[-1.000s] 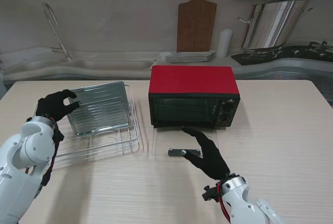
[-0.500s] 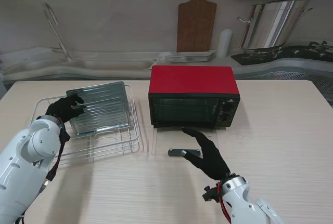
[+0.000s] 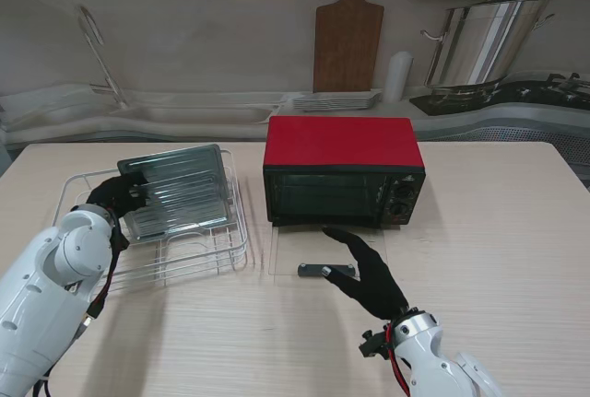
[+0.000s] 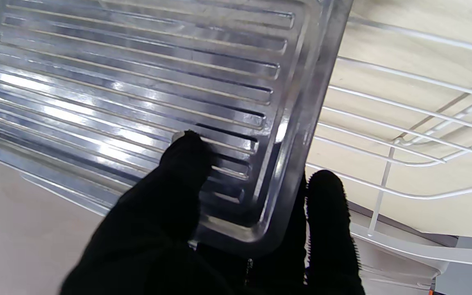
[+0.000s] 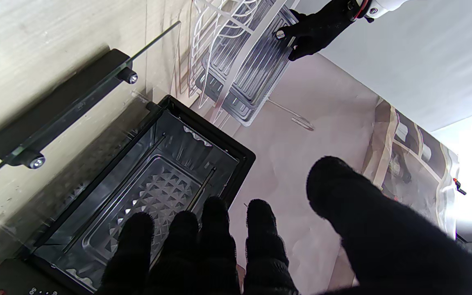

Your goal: Slide the trays into the oven

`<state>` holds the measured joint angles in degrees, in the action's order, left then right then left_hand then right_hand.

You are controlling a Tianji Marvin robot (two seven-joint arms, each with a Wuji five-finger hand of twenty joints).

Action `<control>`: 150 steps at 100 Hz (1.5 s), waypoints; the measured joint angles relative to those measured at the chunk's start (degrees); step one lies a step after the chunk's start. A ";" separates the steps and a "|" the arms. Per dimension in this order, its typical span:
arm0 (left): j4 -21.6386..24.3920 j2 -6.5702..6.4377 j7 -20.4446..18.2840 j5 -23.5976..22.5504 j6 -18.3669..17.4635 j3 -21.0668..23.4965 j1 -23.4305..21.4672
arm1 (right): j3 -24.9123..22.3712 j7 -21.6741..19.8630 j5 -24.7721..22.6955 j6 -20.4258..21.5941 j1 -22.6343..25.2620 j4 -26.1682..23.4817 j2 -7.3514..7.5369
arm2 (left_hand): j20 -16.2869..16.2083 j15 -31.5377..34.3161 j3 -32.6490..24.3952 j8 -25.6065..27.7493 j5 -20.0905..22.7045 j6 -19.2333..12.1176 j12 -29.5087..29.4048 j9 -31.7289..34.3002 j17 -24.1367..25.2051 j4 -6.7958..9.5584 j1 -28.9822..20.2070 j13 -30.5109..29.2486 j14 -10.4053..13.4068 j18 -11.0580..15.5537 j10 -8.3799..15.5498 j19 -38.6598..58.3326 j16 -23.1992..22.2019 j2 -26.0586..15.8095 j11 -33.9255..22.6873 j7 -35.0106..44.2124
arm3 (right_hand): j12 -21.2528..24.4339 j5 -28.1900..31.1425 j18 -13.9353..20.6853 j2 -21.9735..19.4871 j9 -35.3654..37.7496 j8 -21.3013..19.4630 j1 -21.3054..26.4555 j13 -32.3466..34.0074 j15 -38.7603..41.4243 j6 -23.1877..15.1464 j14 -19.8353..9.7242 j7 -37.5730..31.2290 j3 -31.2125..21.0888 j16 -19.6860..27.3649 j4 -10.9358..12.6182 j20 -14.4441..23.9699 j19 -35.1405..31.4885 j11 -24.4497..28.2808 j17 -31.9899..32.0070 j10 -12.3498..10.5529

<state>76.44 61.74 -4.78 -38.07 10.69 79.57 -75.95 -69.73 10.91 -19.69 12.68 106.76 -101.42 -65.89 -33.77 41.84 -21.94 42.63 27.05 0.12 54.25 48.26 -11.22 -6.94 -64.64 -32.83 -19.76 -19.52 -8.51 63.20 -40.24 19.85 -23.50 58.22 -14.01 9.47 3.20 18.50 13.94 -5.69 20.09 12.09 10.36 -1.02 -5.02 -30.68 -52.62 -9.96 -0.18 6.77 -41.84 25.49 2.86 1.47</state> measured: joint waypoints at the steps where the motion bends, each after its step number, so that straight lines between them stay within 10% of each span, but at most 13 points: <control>1: 0.08 0.02 -0.03 0.04 0.00 0.09 -0.06 | 0.00 0.00 0.00 0.00 0.00 0.00 0.00 | -0.09 0.11 0.00 0.33 0.01 0.00 0.02 0.00 -0.03 0.00 -0.02 -0.10 -0.22 -0.25 0.00 0.10 -0.41 0.01 -0.25 0.00 | 0.00 0.00 0.00 0.00 0.00 0.00 0.00 0.00 0.00 0.00 0.00 0.00 0.00 0.00 0.00 0.00 0.00 0.00 0.00 0.00; 45: 6.20 0.04 -3.13 2.29 0.30 3.46 -3.54 | 0.18 0.27 0.25 0.13 -0.12 0.03 -0.03 | -8.30 12.77 -7.57 14.05 1.83 1.67 5.61 0.46 -1.48 -0.02 1.43 -3.46 -1.71 -3.91 -0.76 7.90 -14.27 3.85 -15.99 -0.80 | 0.00 0.00 0.02 0.00 0.00 0.00 0.00 0.00 0.00 0.00 0.00 -0.01 0.00 0.00 0.00 0.00 0.00 0.57 0.00 0.00; 150: 40.21 -0.38 -8.26 7.83 -4.71 14.06 -24.76 | 1.73 2.77 1.17 0.51 -1.14 0.21 -0.43 | -10.73 14.93 -10.03 18.71 2.21 1.74 6.90 0.44 -3.03 0.04 3.47 -5.47 -1.71 -4.69 -0.76 8.50 -15.77 4.54 -18.54 -1.30 | 0.00 0.00 0.02 1.48 0.00 0.00 0.00 0.00 0.00 0.02 0.00 -0.68 -1.40 0.00 0.00 1.30 -3.58 1.30 -0.03 0.00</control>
<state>116.66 61.36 -13.04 -30.24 5.98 93.63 -100.71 -68.00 13.68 -18.52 13.19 105.62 -101.20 -66.32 -44.50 56.76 -31.97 61.33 29.26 1.86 61.14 48.70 -14.25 -6.89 -61.18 -38.29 -21.47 -24.21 -9.28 71.70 -56.01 24.38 -42.04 56.92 -14.00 9.47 3.23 19.98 13.94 -5.69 20.09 12.09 10.36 -1.00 -5.02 -31.36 -54.02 -9.96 -0.18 8.07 -45.42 26.78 2.83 1.47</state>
